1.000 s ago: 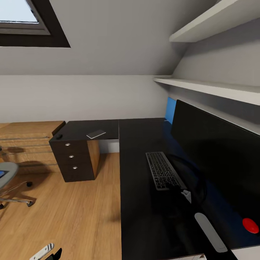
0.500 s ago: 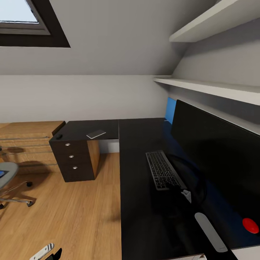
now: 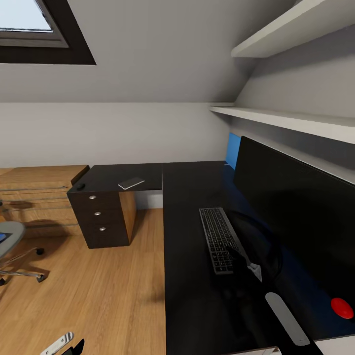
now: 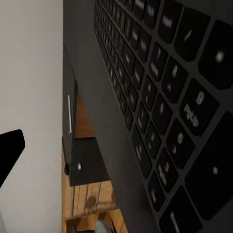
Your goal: In the bedroom, organize the workspace by keeping the computer under the desk, ensuring the monitor is on the desk, placing the keyboard on the desk next to the monitor, placing the mouse on the desk next to the keyboard, moving the folder from the swivel chair onto the desk next to the mouse, stacking the notebook on top of the folder with the pen on top of the notebook, and positioning the swivel chair next to the desk.
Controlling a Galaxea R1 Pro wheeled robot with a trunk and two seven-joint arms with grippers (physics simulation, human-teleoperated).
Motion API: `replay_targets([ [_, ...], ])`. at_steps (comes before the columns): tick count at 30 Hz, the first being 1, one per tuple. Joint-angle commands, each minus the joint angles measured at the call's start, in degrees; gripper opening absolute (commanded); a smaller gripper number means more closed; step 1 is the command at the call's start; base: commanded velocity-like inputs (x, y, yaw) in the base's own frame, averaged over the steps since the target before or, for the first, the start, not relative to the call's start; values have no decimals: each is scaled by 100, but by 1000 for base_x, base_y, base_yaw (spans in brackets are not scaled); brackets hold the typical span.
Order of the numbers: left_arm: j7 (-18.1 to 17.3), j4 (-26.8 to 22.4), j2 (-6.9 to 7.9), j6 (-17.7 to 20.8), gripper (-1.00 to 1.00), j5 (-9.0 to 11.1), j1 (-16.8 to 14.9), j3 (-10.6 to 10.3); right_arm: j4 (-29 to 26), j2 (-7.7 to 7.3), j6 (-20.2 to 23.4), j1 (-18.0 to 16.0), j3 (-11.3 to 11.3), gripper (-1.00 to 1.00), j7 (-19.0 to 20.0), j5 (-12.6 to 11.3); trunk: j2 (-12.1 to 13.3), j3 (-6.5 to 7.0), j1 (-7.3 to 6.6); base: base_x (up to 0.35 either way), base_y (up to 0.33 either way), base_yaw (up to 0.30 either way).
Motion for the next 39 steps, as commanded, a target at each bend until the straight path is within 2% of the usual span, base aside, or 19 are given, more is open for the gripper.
replay_targets([
  [1, -4, 3, 4, -14, 100, 60, -2, -8, -3, -5, 6, -3, 8, 100, -9, -43, -3, -6, 0, 0, 0, 0],
  [10, 4, 20, 6, -23, 100, 70, -2, -5, -3, -5, 18, -3, 8, 100, 4, -43, -3, -6, 0, -23, -41, 0],
  [18, -2, 60, 79, -28, 100, 82, -2, 3, -3, -14, 19, -3, 8, 100, 1, -43, -3, -6, 0, -42, -75, 0],
  [20, -3, 60, 126, -32, 100, 89, -2, 12, -3, -16, 19, -3, 8, 100, 0, -43, -3, -6, 0, -4, -7, 0],
  [23, -7, 56, 289, -25, 100, 124, -2, 27, -3, -21, 19, -3, 8, 100, 0, -43, -3, -6, 0, -2, -3, 0],
  [26, -5, 48, 326, -23, 100, 190, -2, 105, -3, -22, 19, -3, 8, 100, -5, -43, -3, -6, 0, 0, 0, 0],
  [30, -3, 33, 339, -16, 100, 251, -2, 185, -3, -22, 19, -3, 8, 100, -8, -43, -164, -77, 88, 0, 0, 0],
  [39, 1, 26, 341, -14, 100, 263, -2, 203, -3, -22, 21, -3, 8, 100, -9, -43, -525, -239, 285, 0, 0, 0],
])
